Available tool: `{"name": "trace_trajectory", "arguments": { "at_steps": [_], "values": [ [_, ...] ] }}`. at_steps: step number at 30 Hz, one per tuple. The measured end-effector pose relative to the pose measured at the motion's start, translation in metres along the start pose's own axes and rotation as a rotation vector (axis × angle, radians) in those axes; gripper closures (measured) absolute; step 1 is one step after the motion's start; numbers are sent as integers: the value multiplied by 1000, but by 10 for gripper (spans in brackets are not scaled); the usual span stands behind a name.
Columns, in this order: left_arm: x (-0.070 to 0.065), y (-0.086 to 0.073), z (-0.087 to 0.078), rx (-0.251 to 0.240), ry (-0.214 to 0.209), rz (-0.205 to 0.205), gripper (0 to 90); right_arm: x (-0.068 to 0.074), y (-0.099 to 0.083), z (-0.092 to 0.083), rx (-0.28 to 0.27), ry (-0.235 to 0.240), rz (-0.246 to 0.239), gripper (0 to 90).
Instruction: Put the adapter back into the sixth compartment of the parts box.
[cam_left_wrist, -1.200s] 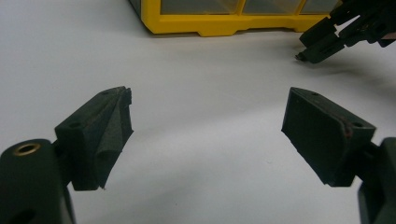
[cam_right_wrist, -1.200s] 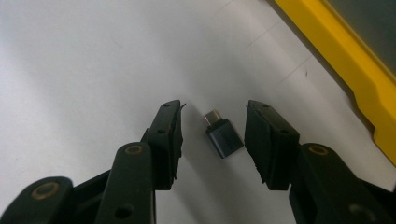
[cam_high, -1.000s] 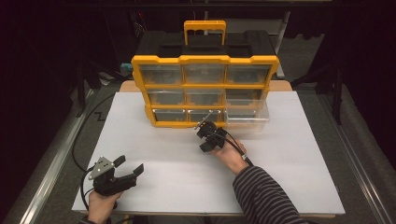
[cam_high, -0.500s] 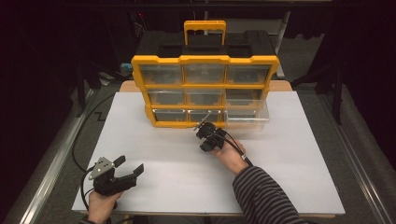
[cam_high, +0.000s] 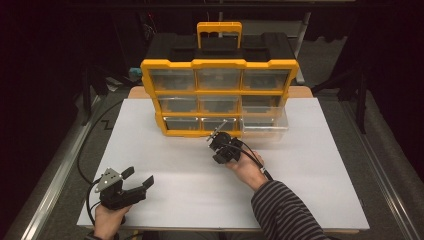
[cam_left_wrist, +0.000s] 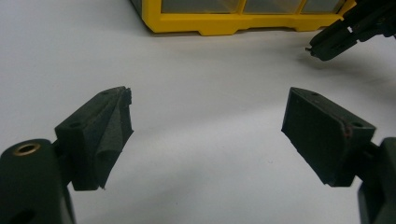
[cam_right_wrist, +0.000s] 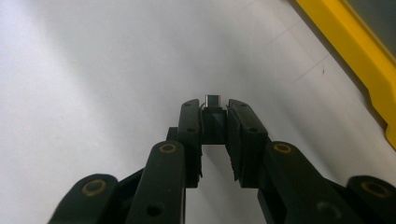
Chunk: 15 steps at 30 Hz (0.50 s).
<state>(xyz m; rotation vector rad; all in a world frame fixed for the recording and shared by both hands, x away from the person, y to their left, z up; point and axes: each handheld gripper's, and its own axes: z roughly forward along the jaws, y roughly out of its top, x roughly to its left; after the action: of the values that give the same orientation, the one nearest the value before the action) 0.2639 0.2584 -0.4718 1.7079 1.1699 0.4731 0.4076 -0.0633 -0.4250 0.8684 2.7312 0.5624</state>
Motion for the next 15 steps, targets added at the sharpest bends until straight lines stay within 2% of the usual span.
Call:
{"name": "trace_trajectory", "arguments": {
  "at_steps": [15],
  "values": [
    [0,0,0,0,4,-2,169,9,-6,-18,-59,37,-6,771]
  ]
}}
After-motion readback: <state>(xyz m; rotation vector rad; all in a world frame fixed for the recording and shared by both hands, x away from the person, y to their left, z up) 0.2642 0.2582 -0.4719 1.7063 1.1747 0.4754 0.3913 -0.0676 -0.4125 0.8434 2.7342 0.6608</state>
